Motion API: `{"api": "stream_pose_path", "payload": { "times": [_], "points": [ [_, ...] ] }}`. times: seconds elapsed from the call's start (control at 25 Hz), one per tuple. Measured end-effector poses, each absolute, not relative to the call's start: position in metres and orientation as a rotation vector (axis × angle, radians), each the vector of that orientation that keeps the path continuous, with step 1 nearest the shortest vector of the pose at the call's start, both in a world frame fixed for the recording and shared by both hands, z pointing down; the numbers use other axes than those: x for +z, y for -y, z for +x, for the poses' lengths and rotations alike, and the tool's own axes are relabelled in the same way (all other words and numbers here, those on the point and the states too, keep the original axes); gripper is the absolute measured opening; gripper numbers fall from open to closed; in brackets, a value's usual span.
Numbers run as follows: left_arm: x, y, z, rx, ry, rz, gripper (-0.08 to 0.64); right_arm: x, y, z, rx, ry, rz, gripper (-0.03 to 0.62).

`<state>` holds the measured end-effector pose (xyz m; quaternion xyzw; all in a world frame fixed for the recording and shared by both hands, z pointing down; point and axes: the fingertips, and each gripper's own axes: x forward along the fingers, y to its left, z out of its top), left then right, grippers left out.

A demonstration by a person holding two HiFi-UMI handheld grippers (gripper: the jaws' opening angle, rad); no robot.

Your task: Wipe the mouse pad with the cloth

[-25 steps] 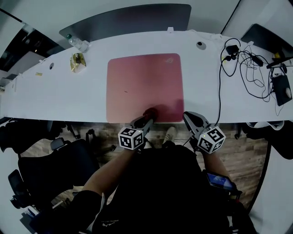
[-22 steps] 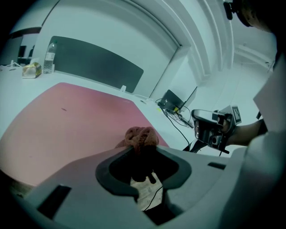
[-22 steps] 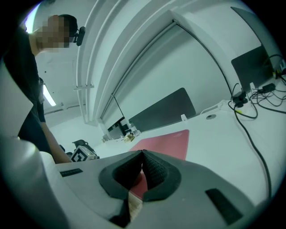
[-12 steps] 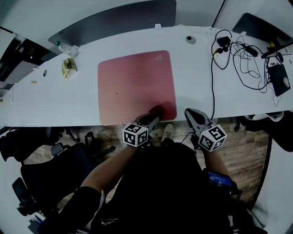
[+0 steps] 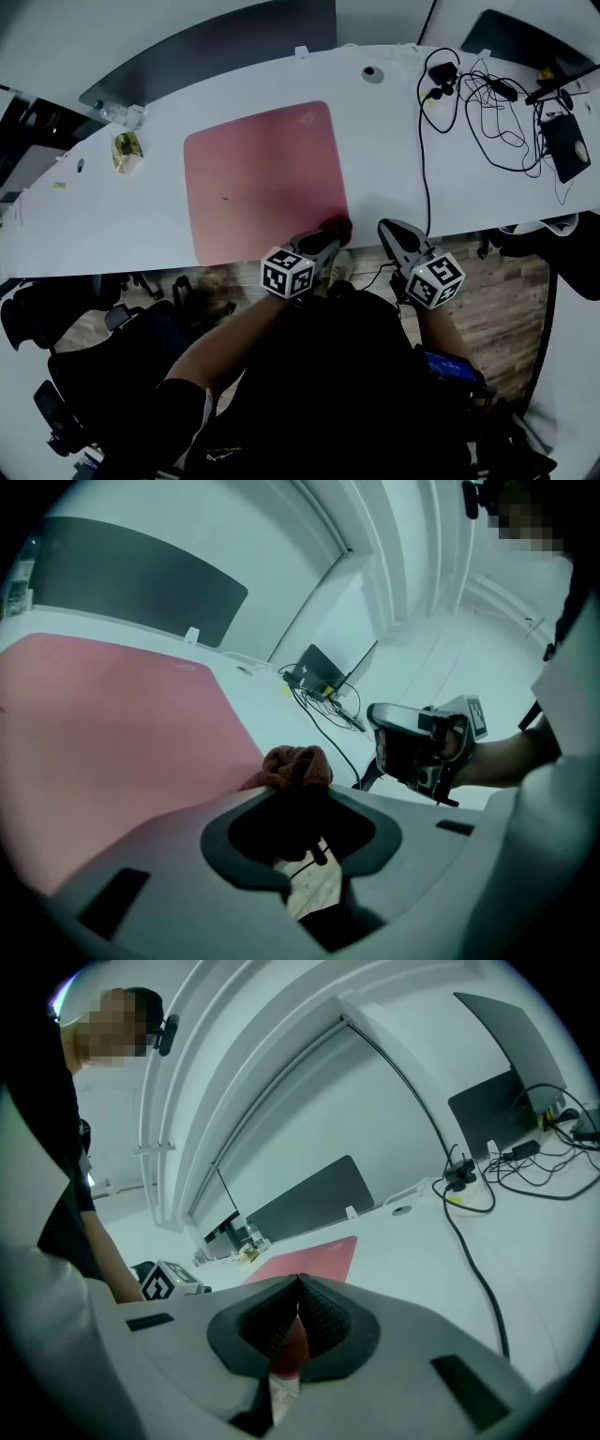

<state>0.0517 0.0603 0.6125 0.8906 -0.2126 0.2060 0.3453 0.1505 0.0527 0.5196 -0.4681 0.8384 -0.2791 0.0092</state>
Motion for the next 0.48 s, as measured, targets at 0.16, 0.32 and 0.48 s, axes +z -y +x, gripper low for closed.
{"api": "stream_pose_path", "payload": {
  "times": [0.16,0.32,0.48],
  "points": [
    [0.611,-0.063,0.068,0.518,0.502,2.289,0.108,0.521,-0.051,0.152,-0.873,-2.616,-1.462,0.026],
    [0.594,-0.05,0.076,0.435,0.51,2.277,0.109,0.518,-0.043,0.156,-0.858,-2.616,-1.458,0.026],
    [0.58,-0.026,0.077,0.367,0.563,2.278,0.107,0.513,-0.037,0.157,-0.841,-2.62,-1.449,0.026]
  ]
}}
